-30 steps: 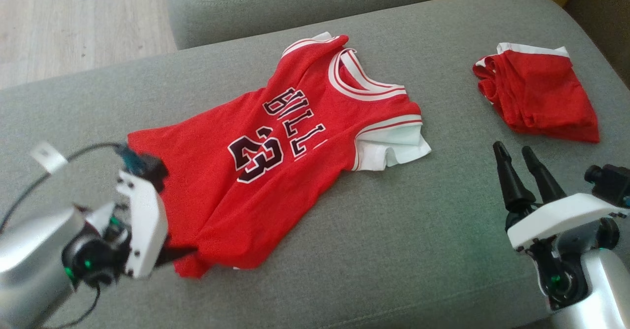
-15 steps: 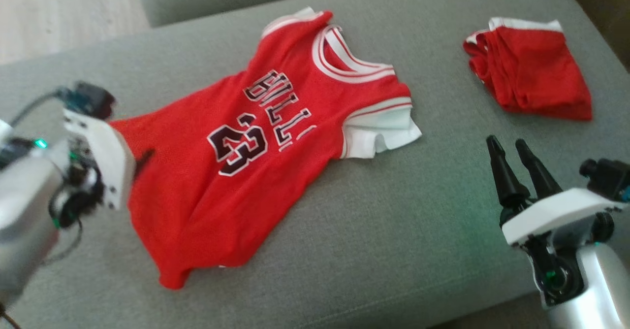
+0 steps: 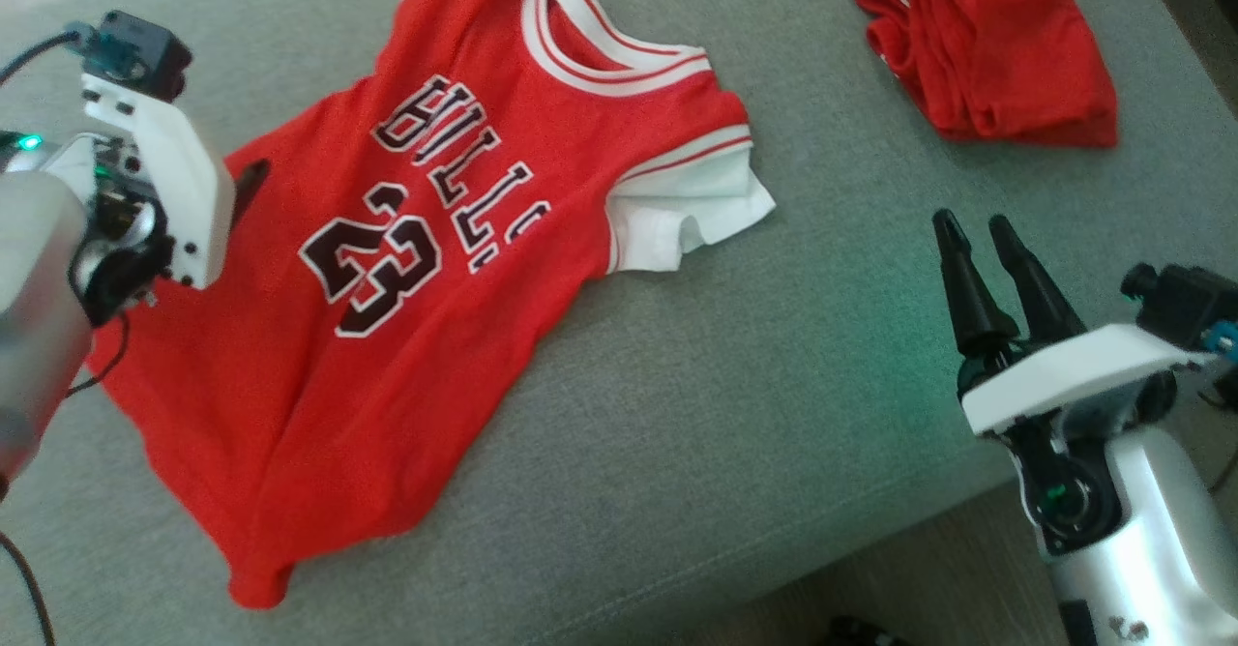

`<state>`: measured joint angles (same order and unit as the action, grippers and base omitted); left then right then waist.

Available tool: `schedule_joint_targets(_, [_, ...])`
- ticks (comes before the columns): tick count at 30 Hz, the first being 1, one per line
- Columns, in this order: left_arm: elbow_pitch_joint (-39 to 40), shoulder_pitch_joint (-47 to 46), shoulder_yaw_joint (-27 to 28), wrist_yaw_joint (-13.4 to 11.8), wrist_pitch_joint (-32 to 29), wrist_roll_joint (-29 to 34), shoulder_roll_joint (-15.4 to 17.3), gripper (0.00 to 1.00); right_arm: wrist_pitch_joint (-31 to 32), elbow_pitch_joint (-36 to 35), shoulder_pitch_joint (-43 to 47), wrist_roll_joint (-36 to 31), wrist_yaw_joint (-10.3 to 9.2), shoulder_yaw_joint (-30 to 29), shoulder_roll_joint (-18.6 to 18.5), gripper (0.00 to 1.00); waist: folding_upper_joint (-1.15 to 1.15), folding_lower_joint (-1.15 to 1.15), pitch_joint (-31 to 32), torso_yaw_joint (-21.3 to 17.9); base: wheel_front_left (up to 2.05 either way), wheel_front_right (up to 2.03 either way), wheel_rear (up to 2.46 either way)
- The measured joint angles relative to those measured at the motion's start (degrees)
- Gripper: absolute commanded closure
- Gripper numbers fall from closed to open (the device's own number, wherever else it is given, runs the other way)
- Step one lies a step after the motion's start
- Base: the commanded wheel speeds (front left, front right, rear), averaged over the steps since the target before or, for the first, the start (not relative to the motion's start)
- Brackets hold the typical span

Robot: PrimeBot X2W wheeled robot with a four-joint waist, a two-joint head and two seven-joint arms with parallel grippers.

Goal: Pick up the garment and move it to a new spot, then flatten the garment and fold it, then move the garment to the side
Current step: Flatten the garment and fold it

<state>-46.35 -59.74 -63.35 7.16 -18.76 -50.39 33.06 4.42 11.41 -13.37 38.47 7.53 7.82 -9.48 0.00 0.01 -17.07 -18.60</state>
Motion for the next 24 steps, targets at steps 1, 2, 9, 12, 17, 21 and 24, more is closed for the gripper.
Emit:
schedule_joint_targets(1, [-0.73, -0.41, -0.45, 0.14, -0.42, -0.3, -0.05, 0.0, -0.41, 0.2, -0.45, 0.31, 0.0, 0.35, -0.02, 0.0, 0.0, 0.0, -0.38, -0.34, 0.0, 0.0, 0.0])
schedule_joint_targets(2, [-1.53, -0.71, -0.59, 0.36, -0.8, -0.6, -0.14, 0.0, -0.58, 0.36, -0.82, 0.56, 0.0, 0.7, -0.03, 0.0, 0.0, 0.0, -0.73, -0.67, 0.0, 0.0, 0.0])
schedule_joint_targets(9, [-1.46, -1.09, -2.58, 0.4, -4.88, -5.22, -0.35, 0.0, -1.48, 2.12, -1.48, 1.4, 0.0, 1.38, -0.22, 0.0, 0.0, -0.01, -1.89, -1.81, 0.0, 0.0, 0.0])
schedule_joint_targets(12, [0.14, -2.02, -3.89, 0.37, -7.44, -7.21, 0.57, 0.0, -1.75, 2.58, -1.5, 1.81, 0.0, 1.81, -0.25, 0.0, 0.0, -0.01, -2.08, -1.76, 0.0, 0.0, 0.0])
schedule_joint_targets(17, [2.79, -2.76, -6.88, 0.37, -8.95, -8.78, 2.4, 1.0, -1.93, 3.38, -1.8, 1.89, 0.0, 2.74, -0.34, 0.0, 0.0, -0.01, -2.11, -1.46, 0.0, 0.0, 0.0])
schedule_joint_targets(21, [3.33, -3.47, -8.27, 0.41, -7.04, -8.75, 2.98, 1.0, -2.44, 3.68, -2.69, 1.94, 0.0, 3.13, -0.54, 0.0, 0.0, -0.01, -2.52, -1.24, 0.0, 0.0, 0.0])
schedule_joint_targets(24, [2.79, -4.66, -8.55, 0.41, -4.77, -8.14, 2.97, 1.0, -2.65, 3.69, -2.87, 2.41, 0.0, 3.39, -0.73, 0.0, 0.0, -0.01, -3.05, -1.13, 0.0, 0.0, 0.0])
